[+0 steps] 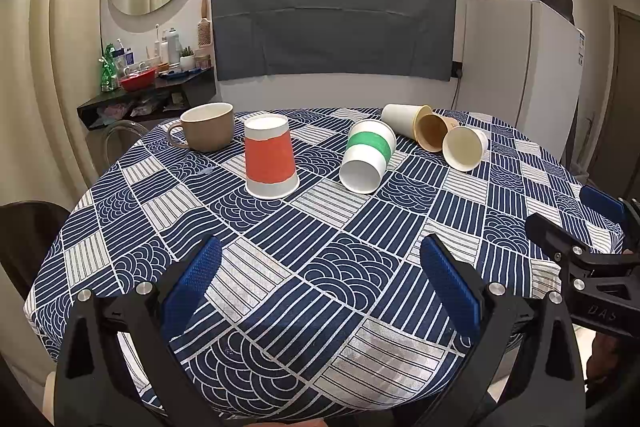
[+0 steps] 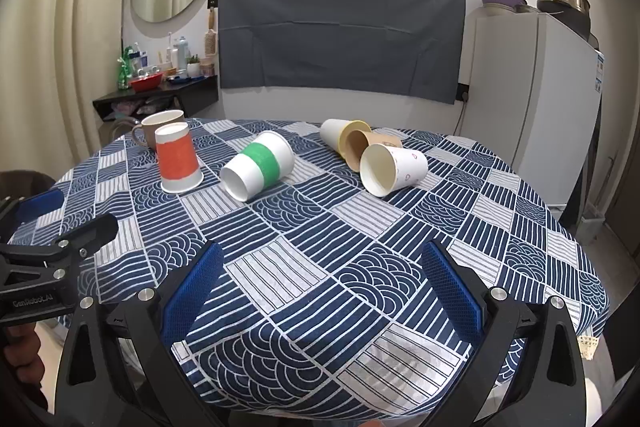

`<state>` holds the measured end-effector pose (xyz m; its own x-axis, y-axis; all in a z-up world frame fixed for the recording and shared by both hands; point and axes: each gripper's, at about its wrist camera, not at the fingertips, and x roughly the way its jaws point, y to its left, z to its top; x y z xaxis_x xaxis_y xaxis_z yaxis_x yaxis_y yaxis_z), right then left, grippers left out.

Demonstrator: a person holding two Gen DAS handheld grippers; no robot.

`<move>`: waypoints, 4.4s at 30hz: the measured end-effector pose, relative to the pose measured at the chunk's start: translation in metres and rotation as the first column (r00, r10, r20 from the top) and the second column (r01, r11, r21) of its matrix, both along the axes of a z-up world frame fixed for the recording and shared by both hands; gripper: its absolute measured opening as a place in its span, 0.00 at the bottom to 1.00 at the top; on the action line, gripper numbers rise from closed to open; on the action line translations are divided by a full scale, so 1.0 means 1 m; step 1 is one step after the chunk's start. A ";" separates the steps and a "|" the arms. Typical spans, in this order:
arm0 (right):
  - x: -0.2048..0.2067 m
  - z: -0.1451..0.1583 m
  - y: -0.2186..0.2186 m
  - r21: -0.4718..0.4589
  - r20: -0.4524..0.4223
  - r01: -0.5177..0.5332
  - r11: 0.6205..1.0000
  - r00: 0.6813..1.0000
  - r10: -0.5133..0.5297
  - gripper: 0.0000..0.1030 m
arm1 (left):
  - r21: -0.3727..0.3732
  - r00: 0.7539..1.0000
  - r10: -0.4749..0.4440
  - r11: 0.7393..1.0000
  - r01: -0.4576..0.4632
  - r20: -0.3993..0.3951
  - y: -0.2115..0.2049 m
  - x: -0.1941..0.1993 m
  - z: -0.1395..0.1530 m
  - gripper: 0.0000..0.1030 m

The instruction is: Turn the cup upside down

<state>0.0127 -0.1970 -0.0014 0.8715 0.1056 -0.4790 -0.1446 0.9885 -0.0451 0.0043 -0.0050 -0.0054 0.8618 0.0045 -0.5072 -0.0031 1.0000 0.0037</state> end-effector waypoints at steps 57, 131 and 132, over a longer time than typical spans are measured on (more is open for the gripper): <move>0.010 -0.008 0.011 -0.026 -0.050 -0.027 0.999 0.998 0.026 0.93 | -0.006 0.999 -0.016 1.000 0.016 -0.043 0.005 0.007 -0.009 0.94; 0.237 -0.039 0.150 -0.139 -0.391 0.037 0.990 0.916 -0.089 0.92 | -0.100 0.989 -0.119 0.989 0.110 -0.087 0.096 0.052 -0.064 0.94; 0.239 -0.041 0.151 -0.129 -0.397 0.041 0.991 0.913 -0.090 0.92 | -0.098 0.989 -0.120 0.989 0.112 -0.088 0.096 0.052 -0.065 0.94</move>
<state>0.2517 -0.0463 -0.0424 0.6062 -0.0221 -0.7950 -0.1094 0.9878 -0.1108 0.0565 0.0910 -0.0699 0.8025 -0.1434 -0.5792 0.1090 0.9896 -0.0939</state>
